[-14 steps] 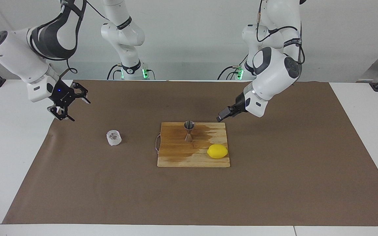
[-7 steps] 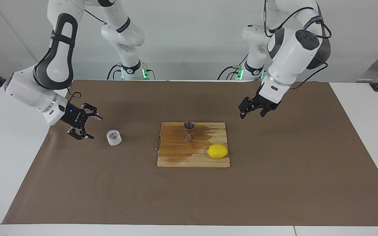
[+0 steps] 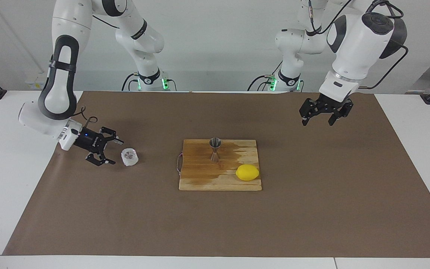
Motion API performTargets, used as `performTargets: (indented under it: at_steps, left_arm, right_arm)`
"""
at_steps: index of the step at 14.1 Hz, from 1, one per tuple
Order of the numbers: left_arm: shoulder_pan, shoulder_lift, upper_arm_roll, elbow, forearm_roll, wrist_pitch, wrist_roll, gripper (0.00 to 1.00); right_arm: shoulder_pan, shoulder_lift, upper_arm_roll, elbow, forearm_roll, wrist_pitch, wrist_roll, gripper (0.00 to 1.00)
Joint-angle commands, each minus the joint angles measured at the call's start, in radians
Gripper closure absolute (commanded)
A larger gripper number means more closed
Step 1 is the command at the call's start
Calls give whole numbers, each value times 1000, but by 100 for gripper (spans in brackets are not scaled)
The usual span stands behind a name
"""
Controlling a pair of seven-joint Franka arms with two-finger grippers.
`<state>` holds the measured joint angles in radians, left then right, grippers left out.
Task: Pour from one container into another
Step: 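Retract the left gripper while the right gripper reaches the glass cup, then close the right gripper around the clear glass cup, then lift the glass cup with the right gripper toward the metal cup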
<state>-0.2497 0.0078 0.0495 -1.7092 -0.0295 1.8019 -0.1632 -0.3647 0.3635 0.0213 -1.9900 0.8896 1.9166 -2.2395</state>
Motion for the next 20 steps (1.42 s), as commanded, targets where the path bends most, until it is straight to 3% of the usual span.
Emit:
performTargets:
  at_steps: [1,5,11,12,13,14,16,20]
  left_arm:
    - [49,3,-7,60,32,-68,74,0]
    - [84,0,-8,91,79,-111,191,0]
    - [162,-45,-7,25,-4,-92,189,0]
    - [161,-45,-7,25,-4,-85,191,0]
    - [156,-45,-7,25,-4,-81,191,0]
    - [150,-45,-8,25,-4,-82,191,0]
    - [147,-43,-13,28,-1,-98,188,0]
    - [147,-48,-16,25,-1,-136,182,0]
  right_arm:
    - [-3,15,12,-6,38,-2,-45,0]
    - [35,15,14,-26,38,39,-92,0]
    - [72,14,14,-58,25,113,-98,0]
    - [73,14,14,-59,25,110,-98,10]
    - [73,14,14,-58,25,111,-103,43]
    - [78,14,14,-55,25,110,-107,67]
    - [78,14,14,-49,25,120,-127,84]
    - [82,-27,26,-33,22,127,-105,99]
